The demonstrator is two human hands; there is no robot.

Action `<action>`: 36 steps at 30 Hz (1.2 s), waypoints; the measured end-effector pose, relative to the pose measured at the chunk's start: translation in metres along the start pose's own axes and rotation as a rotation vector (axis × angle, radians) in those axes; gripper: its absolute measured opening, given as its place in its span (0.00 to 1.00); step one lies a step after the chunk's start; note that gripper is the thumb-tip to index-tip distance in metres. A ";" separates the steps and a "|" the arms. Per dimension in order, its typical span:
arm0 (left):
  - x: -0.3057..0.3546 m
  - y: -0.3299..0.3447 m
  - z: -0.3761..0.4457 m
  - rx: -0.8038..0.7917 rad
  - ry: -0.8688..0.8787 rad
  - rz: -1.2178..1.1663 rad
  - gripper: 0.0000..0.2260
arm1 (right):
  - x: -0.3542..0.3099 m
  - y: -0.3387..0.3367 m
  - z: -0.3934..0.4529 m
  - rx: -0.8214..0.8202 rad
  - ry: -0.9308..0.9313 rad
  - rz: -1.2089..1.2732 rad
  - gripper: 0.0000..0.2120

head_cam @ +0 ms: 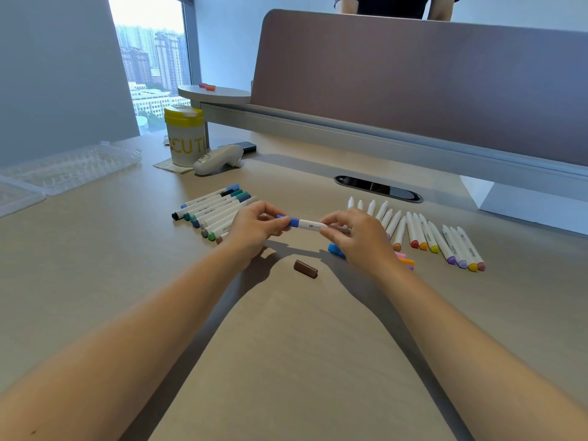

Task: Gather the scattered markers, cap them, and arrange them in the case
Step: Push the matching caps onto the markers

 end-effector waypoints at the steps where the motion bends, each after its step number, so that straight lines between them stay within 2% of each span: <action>1: 0.000 0.001 0.000 -0.007 -0.004 -0.008 0.06 | -0.002 0.000 0.000 0.010 -0.007 0.023 0.12; 8: -0.001 0.002 0.000 0.003 -0.026 -0.057 0.07 | -0.008 -0.006 0.005 0.074 -0.010 0.114 0.12; 12: 0.001 0.002 0.002 0.024 -0.038 -0.177 0.06 | -0.004 -0.003 0.009 0.066 0.025 0.193 0.09; 18: 0.003 0.010 0.003 0.027 -0.175 -0.387 0.01 | -0.008 0.005 0.008 0.054 0.085 0.417 0.05; 20: 0.003 0.011 0.003 0.021 -0.188 -0.383 0.04 | -0.010 0.007 0.009 0.027 0.092 0.467 0.06; 28: 0.005 0.013 0.008 0.028 -0.160 -0.343 0.04 | -0.006 0.012 0.011 -0.024 0.114 0.526 0.07; 32: 0.003 0.008 0.017 0.073 -0.177 -0.305 0.05 | 0.004 0.008 0.014 0.004 0.138 0.415 0.04; 36: 0.004 -0.002 0.026 0.071 -0.066 -0.015 0.12 | 0.036 -0.001 0.024 0.112 0.268 0.300 0.11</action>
Point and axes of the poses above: each hand's wrist, its own z-axis towards the middle knuckle, its own y-axis out of the palm, x = y × z, the point moved 4 cm from there along z, towards the middle knuckle, and after that the axes turned 4 degrees about y, right-handed, at the moved point
